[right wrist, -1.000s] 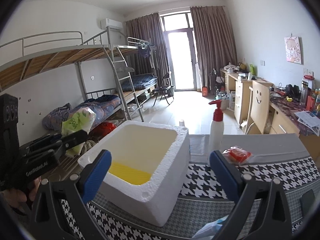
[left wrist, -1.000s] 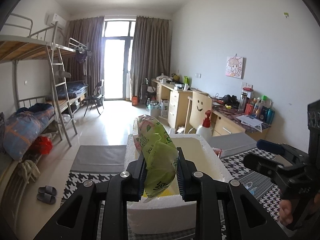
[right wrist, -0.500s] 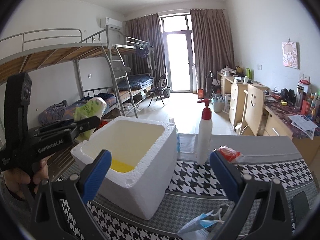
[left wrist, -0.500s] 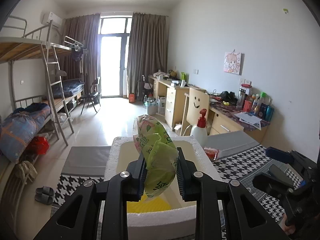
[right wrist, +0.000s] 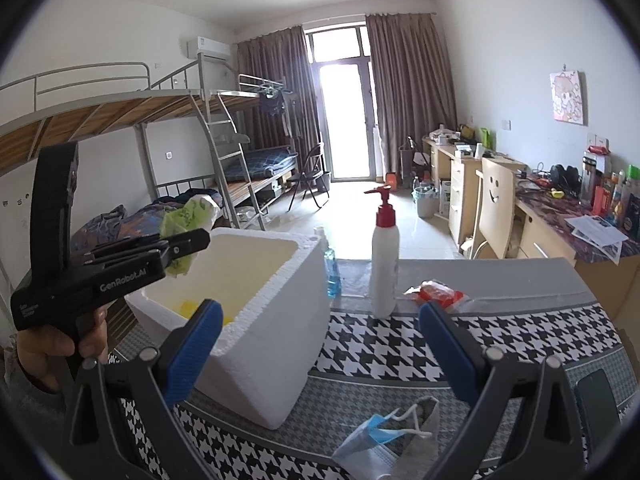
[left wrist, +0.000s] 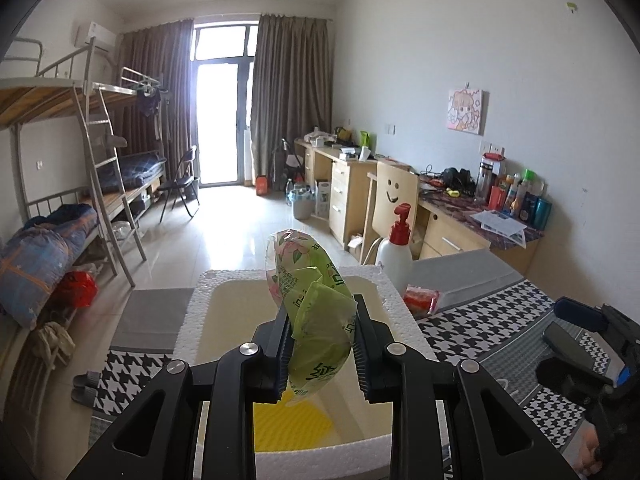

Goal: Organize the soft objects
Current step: 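Lower the green-printed bag into the foam box and open the left tool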

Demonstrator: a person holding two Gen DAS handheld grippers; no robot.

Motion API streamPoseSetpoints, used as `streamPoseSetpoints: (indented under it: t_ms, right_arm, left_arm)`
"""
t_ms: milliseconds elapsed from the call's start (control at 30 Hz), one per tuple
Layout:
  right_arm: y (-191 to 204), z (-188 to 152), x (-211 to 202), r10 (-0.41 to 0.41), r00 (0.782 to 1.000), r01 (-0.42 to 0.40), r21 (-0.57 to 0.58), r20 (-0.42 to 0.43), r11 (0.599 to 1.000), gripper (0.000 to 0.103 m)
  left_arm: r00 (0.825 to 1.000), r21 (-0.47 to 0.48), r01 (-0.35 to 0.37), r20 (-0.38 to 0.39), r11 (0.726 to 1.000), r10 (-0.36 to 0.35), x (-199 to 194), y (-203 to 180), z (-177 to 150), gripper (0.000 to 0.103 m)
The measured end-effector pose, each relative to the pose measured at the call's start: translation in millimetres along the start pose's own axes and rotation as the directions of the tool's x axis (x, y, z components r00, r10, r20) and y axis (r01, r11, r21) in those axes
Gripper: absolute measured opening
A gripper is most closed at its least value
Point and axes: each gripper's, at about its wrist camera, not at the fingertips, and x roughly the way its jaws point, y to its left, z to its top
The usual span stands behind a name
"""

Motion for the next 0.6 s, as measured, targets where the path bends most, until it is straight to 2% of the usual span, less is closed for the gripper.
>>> streamPoseSetpoints:
  t_ms: [167, 233, 300, 367, 467, 600]
  right_arm:
    - [-8.5, -2.1, -3.9, -0.008, 1.000, 0.008, 0.021, -0.004, 1.000, 0.100]
    - [-11.4, -3.7, -5.7, -0.017, 1.000, 0.017, 0.022, -0.006, 1.000, 0.100]
    - [-14.7, -3.9, -6.9, -0.022, 1.000, 0.022, 0.026, -0.007, 0.999, 0.100]
    - [-16.1, -4.7, -7.7, -0.026, 1.000, 0.026, 0.026, -0.008, 0.999, 0.100]
    - [-17.8, -6.1, -9.3, -0.033, 0.999, 0.033, 0.027, -0.009, 0.999, 0.100]
    - [-20.5, -5.8, -10.1, -0.039, 0.999, 0.039, 0.031, -0.008, 0.999, 0.100]
  left_arm:
    - [1.000, 0.005, 0.001, -0.011, 1.000, -0.001, 7.3, -5.9, 1.1, 0.028]
    - [1.000, 0.007, -0.001, -0.020, 1.000, 0.002, 12.0, -8.1, 1.5, 0.032]
    - [0.999, 0.001, -0.010, -0.033, 1.000, 0.010, 17.2, -8.2, 1.0, 0.043]
    - [0.999, -0.007, -0.014, -0.038, 1.000, 0.014, 20.3, -7.6, 0.0, 0.068]
    - [0.999, -0.014, -0.027, -0.036, 1.000, 0.027, 20.9, -6.9, -1.5, 0.085]
    - [0.999, -0.013, -0.031, -0.024, 0.999, 0.031, 15.8, -10.2, -3.4, 0.096]
